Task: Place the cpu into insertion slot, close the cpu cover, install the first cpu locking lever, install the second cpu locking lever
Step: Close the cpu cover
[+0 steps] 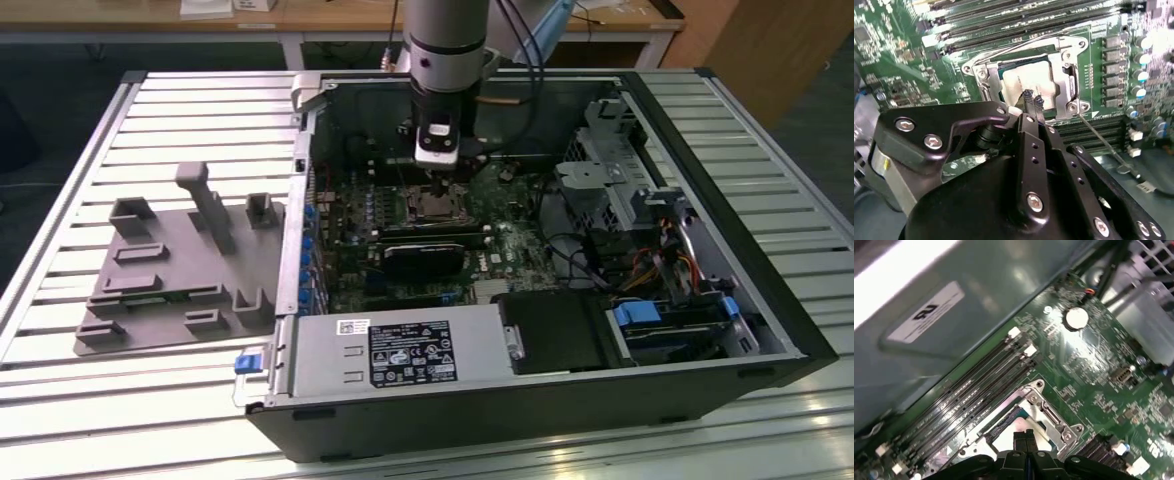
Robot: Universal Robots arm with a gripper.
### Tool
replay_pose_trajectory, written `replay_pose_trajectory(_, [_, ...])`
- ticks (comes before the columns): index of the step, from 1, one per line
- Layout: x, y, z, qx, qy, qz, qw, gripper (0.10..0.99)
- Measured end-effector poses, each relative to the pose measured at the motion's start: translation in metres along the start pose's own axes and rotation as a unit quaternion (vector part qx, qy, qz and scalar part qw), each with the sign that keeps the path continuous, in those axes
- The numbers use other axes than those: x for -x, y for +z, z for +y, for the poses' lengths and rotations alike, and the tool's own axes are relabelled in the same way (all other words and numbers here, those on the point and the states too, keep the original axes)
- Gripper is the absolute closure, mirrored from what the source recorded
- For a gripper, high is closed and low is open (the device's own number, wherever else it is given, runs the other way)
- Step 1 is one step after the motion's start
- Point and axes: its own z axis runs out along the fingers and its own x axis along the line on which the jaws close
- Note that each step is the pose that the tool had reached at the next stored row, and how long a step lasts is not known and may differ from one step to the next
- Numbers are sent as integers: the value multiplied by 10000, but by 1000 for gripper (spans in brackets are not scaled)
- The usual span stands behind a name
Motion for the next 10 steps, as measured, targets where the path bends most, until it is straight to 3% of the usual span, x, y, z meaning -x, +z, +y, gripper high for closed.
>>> replay_pose_trajectory(5, [0,4,0,8,-457,13,9990,984])
replay_pose_trajectory(10, [0,8,0,16,-911,25,9958,984])
